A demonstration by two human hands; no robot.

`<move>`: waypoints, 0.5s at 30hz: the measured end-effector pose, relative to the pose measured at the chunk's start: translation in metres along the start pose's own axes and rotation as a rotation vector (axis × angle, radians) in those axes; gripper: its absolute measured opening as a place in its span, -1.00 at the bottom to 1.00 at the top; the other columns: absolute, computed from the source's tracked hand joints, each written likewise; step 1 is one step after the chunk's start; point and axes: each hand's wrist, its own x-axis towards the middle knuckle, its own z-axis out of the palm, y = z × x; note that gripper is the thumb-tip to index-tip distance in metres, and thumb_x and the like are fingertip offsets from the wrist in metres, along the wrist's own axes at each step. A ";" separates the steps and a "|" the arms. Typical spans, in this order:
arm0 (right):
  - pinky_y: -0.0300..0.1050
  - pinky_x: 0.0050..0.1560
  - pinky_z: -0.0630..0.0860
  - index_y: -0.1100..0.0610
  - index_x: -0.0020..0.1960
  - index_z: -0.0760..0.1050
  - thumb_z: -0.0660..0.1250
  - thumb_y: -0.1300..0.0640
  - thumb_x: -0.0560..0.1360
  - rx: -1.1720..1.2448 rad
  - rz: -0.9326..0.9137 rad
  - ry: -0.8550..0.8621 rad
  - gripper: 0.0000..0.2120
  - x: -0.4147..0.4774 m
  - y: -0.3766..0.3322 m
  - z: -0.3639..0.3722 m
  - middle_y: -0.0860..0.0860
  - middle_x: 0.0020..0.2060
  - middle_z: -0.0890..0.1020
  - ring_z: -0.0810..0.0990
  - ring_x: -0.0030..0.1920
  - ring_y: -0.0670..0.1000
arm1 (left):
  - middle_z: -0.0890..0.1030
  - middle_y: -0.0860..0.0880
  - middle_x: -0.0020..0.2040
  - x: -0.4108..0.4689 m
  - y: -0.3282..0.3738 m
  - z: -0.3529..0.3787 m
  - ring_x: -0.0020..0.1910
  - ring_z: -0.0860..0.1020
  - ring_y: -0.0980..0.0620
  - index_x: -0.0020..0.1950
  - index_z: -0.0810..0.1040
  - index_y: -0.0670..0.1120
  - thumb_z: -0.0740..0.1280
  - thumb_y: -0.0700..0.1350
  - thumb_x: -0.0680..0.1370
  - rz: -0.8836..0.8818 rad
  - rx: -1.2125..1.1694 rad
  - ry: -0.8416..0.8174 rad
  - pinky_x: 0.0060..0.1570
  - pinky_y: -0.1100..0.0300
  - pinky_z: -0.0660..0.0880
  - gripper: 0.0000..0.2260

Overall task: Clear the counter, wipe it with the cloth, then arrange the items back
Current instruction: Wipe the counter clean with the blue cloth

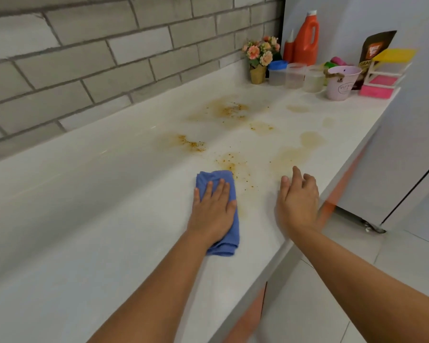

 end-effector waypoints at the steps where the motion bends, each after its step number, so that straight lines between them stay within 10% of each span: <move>1: 0.11 0.45 0.15 0.10 0.49 0.13 -0.07 -0.05 0.63 -0.004 -0.006 -0.006 -0.52 0.000 -0.001 0.000 0.21 0.43 0.22 0.15 0.46 0.18 | -0.19 0.07 0.55 -0.018 0.008 0.002 0.52 -0.25 0.06 0.54 -0.17 -0.01 -0.14 0.07 0.65 0.035 -0.009 -0.011 0.44 0.06 -0.35 -0.52; 8: 0.10 0.49 0.04 0.14 0.48 0.13 -0.08 -0.04 0.64 -0.039 -0.020 -0.026 -0.53 -0.002 0.000 -0.003 0.25 0.47 0.10 0.04 0.50 0.21 | -0.35 0.28 0.39 -0.150 -0.042 0.001 0.36 -0.42 0.29 0.42 -0.32 0.14 -0.54 0.47 0.23 -0.055 -0.007 0.036 0.35 0.25 -0.42 -0.18; 15: 0.06 0.51 -0.04 0.21 0.47 0.13 -0.09 0.01 0.65 -0.030 -0.075 -0.034 -0.54 -0.005 0.000 -0.002 0.25 0.47 0.09 0.01 0.50 0.21 | -0.10 -0.07 0.56 -0.153 -0.067 0.000 0.54 -0.13 -0.05 0.54 -0.11 -0.13 -0.12 0.06 0.65 -0.574 0.035 0.133 0.49 -0.01 -0.20 -0.49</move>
